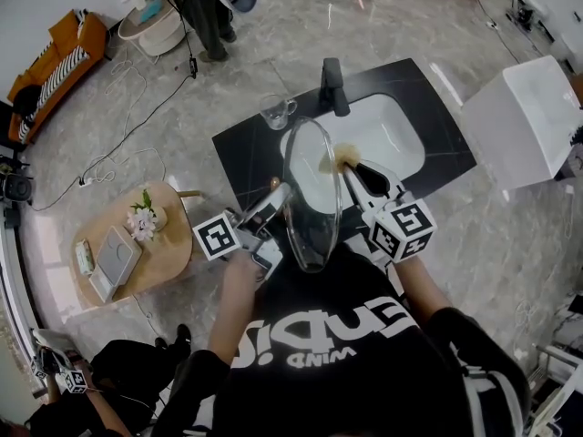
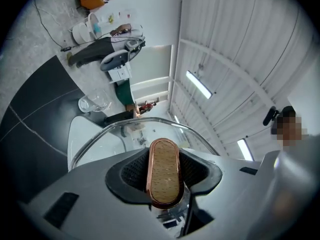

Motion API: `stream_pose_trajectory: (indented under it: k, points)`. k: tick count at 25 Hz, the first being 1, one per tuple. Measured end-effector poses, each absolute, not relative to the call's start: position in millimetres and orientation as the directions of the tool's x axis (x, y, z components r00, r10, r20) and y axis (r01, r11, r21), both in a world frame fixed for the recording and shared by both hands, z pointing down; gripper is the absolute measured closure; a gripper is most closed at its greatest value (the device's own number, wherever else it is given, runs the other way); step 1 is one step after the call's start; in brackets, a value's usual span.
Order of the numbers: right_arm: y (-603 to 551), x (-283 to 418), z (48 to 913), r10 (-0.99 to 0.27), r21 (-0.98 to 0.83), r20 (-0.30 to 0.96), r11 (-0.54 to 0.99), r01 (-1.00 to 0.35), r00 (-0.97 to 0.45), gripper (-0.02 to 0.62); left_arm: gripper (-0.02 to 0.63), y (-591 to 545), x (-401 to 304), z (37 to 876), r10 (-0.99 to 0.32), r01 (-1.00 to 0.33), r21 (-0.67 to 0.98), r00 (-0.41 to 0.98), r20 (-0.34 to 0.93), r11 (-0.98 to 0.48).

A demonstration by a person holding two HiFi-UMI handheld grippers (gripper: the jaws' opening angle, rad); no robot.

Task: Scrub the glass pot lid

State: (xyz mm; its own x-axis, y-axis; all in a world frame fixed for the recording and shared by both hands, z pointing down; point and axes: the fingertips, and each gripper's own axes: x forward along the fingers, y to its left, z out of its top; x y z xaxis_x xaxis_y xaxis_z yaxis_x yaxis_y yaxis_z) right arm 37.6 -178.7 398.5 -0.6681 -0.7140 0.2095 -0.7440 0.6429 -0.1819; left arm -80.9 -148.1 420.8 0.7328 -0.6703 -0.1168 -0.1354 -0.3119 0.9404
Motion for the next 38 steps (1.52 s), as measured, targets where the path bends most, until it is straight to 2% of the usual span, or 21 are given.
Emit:
stream_pose_trajectory:
  k: [21, 38]
  points:
    - [-199.4, 23.3, 361.5, -0.712, -0.136, 0.150, 0.673, -0.727, -0.686, 0.558, 0.430, -145.9, -66.9, 406.5, -0.574, -0.070, 0.920, 0.799, -0.179, -0.384]
    - [-229.2, 2.9, 377.2, -0.682, -0.118, 0.180, 0.700, -0.704, -0.708, 0.558, 0.430, -144.7, -50.1, 383.9, -0.523, 0.024, 0.904, 0.809, -0.268, -0.427]
